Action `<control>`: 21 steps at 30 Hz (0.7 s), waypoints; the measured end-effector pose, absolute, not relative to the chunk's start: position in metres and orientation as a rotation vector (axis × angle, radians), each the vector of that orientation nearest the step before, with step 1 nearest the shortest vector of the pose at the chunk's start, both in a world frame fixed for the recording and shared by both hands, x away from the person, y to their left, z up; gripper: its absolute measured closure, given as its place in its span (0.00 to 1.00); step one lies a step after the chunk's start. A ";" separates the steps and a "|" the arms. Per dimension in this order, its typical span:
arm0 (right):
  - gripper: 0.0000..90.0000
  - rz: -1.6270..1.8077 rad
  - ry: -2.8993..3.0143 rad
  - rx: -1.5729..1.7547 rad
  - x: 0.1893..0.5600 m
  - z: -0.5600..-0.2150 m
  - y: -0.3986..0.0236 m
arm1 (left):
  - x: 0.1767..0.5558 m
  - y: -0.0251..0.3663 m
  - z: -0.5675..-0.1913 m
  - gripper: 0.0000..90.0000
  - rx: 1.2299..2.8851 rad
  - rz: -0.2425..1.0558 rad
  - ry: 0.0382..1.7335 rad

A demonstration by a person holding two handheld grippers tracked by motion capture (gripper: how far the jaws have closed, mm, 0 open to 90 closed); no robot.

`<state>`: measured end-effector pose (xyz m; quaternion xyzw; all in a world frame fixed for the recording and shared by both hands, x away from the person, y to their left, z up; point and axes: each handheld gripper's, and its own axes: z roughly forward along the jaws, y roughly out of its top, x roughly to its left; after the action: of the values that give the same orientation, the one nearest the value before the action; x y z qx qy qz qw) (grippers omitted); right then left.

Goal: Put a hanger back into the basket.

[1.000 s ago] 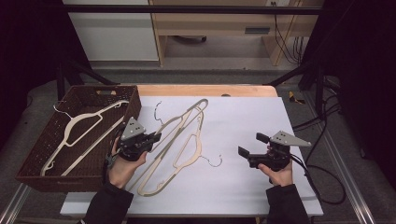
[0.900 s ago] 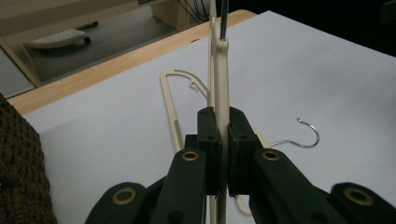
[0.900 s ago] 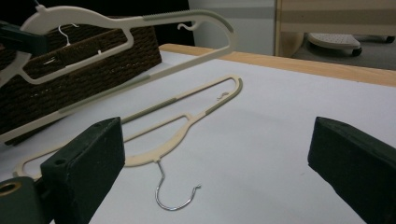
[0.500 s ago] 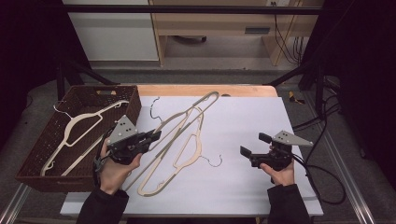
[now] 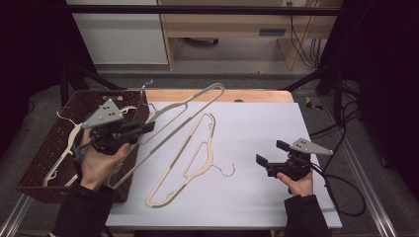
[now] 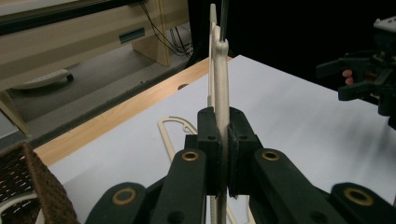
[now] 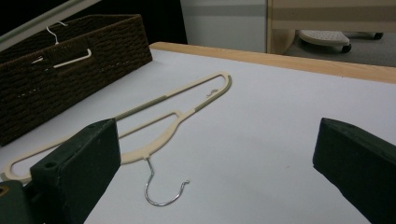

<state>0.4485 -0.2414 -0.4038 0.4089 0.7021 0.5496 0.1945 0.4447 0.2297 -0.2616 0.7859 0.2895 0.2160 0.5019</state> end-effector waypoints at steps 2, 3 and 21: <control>0.01 1.540 1.968 1.149 0.448 -0.404 -0.242 | 0.450 0.241 -0.256 0.96 1.893 0.509 0.706; 0.01 1.541 1.969 1.148 0.449 -0.404 -0.242 | 0.453 0.245 -0.254 0.96 1.889 0.512 0.715; 0.01 1.521 1.963 1.141 0.449 -0.404 -0.246 | 0.484 0.319 -0.240 0.95 1.899 0.573 0.789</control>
<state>0.4485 -0.2460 -0.4041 0.4089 0.7034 0.5448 0.2029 0.4842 0.3195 -0.2398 0.7792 0.3236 0.2351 0.4826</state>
